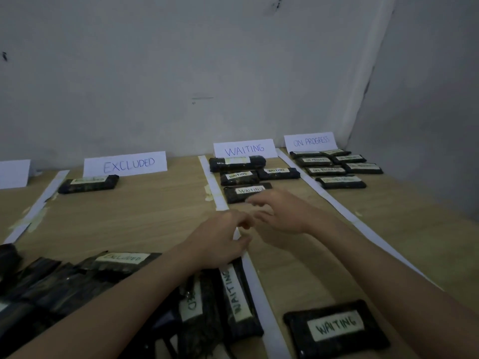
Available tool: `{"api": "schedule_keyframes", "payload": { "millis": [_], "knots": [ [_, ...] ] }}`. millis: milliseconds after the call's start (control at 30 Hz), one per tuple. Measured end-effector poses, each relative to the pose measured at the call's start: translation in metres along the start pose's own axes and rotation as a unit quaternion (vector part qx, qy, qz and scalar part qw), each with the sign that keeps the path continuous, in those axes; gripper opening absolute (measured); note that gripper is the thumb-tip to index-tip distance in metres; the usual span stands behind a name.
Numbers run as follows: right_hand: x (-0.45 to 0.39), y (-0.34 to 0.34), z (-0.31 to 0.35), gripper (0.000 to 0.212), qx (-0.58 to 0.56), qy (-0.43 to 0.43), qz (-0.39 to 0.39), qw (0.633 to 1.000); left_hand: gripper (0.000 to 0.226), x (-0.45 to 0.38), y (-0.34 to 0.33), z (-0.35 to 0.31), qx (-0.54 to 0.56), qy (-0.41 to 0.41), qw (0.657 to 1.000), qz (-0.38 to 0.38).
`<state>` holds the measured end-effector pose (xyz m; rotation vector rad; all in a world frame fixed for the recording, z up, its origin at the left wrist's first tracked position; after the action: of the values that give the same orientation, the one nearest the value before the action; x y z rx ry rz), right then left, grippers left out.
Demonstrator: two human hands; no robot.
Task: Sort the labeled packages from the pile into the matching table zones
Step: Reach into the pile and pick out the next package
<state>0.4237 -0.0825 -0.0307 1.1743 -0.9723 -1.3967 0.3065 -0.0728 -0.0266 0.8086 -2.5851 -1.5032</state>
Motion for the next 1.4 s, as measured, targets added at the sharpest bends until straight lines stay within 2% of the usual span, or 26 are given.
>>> {"api": "schedule_keyframes", "payload": {
  "millis": [133, 267, 367, 500, 567, 633, 700, 800, 867, 967, 1133, 1233, 1400],
  "knots": [
    [0.073, 0.016, 0.021, 0.027, -0.024, 0.017, 0.013, 0.999, 0.03, 0.009, -0.015, -0.024, -0.044, -0.051, 0.995, 0.079],
    [0.133, 0.02, 0.03, 0.029, -0.051, 0.002, 0.038, 0.998, 0.029, 0.02, -0.03, -0.05, -0.057, -0.092, 0.983, 0.147],
    [0.165, 0.016, 0.031, 0.042, -0.049, -0.013, 0.072, 0.996, 0.029, 0.028, -0.038, -0.063, -0.062, -0.103, 0.978, 0.171],
    [0.189, 0.008, 0.029, 0.076, 0.0, -0.016, 0.11, 0.994, 0.028, 0.034, -0.042, -0.073, -0.069, -0.106, 0.976, 0.18],
    [0.193, 0.003, 0.025, 0.079, 0.016, -0.032, 0.133, 0.991, 0.028, 0.034, -0.042, -0.074, -0.065, -0.102, 0.977, 0.178],
    [0.189, 0.007, 0.021, 0.069, -0.002, -0.05, 0.11, 0.993, 0.029, 0.034, -0.041, -0.073, -0.05, -0.096, 0.98, 0.169],
    [0.181, 0.016, 0.018, 0.059, -0.022, -0.065, 0.05, 0.996, 0.031, 0.031, -0.038, -0.071, -0.026, -0.08, 0.986, 0.142],
    [0.166, 0.028, 0.014, 0.057, -0.04, -0.067, -0.048, 0.996, 0.033, 0.024, -0.028, -0.063, 0.032, -0.027, 0.995, 0.086],
    [0.156, 0.03, 0.01, 0.057, -0.031, -0.064, -0.084, 0.994, 0.034, 0.019, -0.02, -0.055, 0.058, 0.007, 0.997, 0.046],
    [0.134, 0.028, 0.002, 0.058, 0.0, -0.066, -0.098, 0.993, 0.036, 0.012, -0.01, -0.034, 0.066, 0.05, 0.997, 0.004],
    [0.081, 0.023, -0.036, 0.054, 0.084, -0.107, -0.115, 0.984, 0.04, -0.002, -0.004, -0.007, 0.02, 0.093, 0.995, 0.002],
    [0.052, 0.021, -0.066, 0.053, 0.141, -0.171, -0.096, 0.97, 0.041, -0.011, -0.007, -0.004, -0.01, 0.082, 0.996, 0.018],
    [0.016, 0.024, -0.108, 0.048, 0.171, -0.243, -0.041, 0.954, 0.045, -0.027, -0.017, -0.007, -0.058, 0.04, 0.996, 0.05]
  ]
}}
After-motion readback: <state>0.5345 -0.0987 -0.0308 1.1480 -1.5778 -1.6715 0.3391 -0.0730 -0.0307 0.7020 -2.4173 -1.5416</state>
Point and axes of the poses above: each hand's wrist, its own x-axis away from the middle knuckle, its own y-axis out of the back of the hand, z = x × y, the point moved 7 cm from there along -x, towards the middle knuckle, and after that the axes turned 5 degrees about x, right-handed, at the moved point
